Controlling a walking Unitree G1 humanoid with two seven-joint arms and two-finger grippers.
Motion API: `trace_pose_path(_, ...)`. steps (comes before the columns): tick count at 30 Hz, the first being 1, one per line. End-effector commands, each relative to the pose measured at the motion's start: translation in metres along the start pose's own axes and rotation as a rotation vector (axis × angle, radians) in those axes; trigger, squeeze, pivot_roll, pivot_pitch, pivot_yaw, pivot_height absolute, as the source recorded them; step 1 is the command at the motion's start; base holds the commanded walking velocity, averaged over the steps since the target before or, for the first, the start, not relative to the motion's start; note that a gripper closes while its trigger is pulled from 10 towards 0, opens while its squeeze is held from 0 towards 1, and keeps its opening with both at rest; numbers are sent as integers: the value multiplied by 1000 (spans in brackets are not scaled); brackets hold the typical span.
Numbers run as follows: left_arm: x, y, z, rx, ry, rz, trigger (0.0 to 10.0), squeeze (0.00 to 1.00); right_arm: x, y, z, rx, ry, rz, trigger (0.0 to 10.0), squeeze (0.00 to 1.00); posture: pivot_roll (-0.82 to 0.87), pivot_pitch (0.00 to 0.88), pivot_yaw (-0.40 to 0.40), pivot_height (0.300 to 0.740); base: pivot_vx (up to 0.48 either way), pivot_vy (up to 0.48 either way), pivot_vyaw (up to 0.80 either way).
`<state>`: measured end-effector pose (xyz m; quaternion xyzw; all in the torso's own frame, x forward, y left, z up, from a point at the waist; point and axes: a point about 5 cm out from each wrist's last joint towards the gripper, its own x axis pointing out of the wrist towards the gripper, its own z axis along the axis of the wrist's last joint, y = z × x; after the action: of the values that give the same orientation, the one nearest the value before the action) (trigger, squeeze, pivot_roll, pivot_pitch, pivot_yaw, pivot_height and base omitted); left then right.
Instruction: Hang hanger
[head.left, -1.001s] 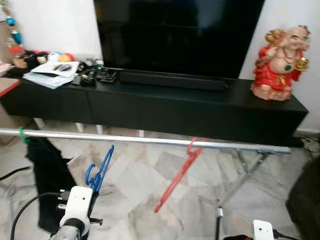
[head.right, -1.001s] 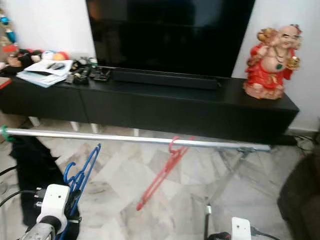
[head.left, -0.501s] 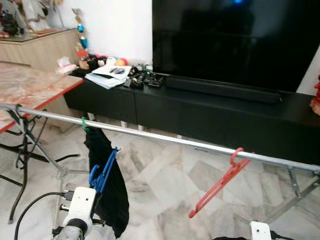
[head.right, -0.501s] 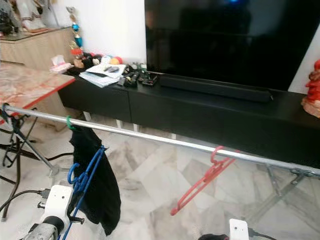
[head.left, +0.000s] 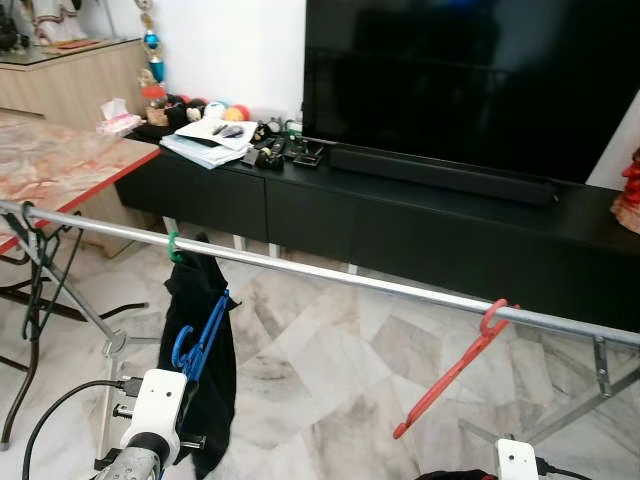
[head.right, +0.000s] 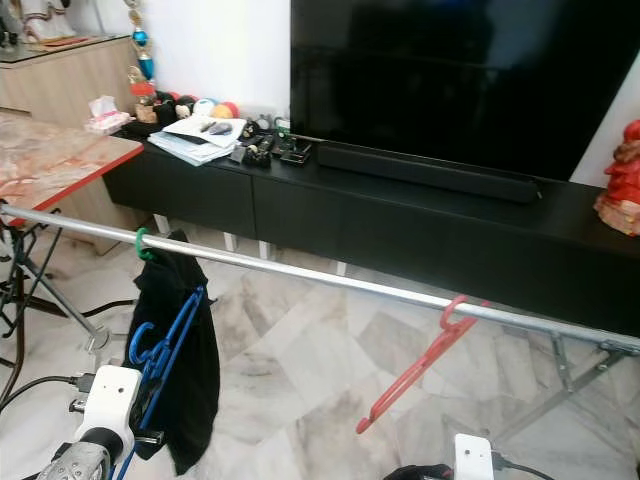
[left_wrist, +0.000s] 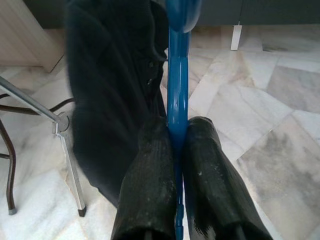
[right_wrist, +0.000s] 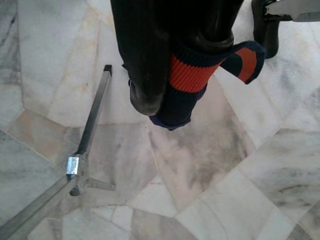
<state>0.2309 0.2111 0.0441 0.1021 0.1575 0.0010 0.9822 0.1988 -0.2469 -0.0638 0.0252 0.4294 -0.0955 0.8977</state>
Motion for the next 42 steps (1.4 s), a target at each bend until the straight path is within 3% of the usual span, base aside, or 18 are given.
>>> trace_pose_path(1, 1, -2, 0, 6, 6, -13, 10000, 0, 0, -3, 5, 18, -13, -14, 10000, 0, 214, 0, -33, 740, 0, 330, 0)
trace_pose_path(9, 2, -6, -1, 23, 16, -38, 10000, 0, 1, -3, 5, 54, -15, -42, 10000, 0, 211, 0, -27, 740, 0, 335, 0)
trace_pose_path(18, 4, -4, 3, 13, 2, -33, 10000, 0, 1, -3, 6, 62, -17, -41, 10000, 0, 215, 0, -25, 740, 0, 334, -688)
trace_pose_path(33, 3, -3, 3, 15, 3, -37, 10000, 0, 1, -1, 7, 56, -21, -36, 10000, 0, 223, 0, -24, 740, 0, 333, 0)
trace_pose_path(42, 2, -6, 3, 34, 5, -54, 10000, 0, 1, -1, 6, 53, -18, -33, 10000, 0, 226, 0, -24, 740, 0, 0, 0)
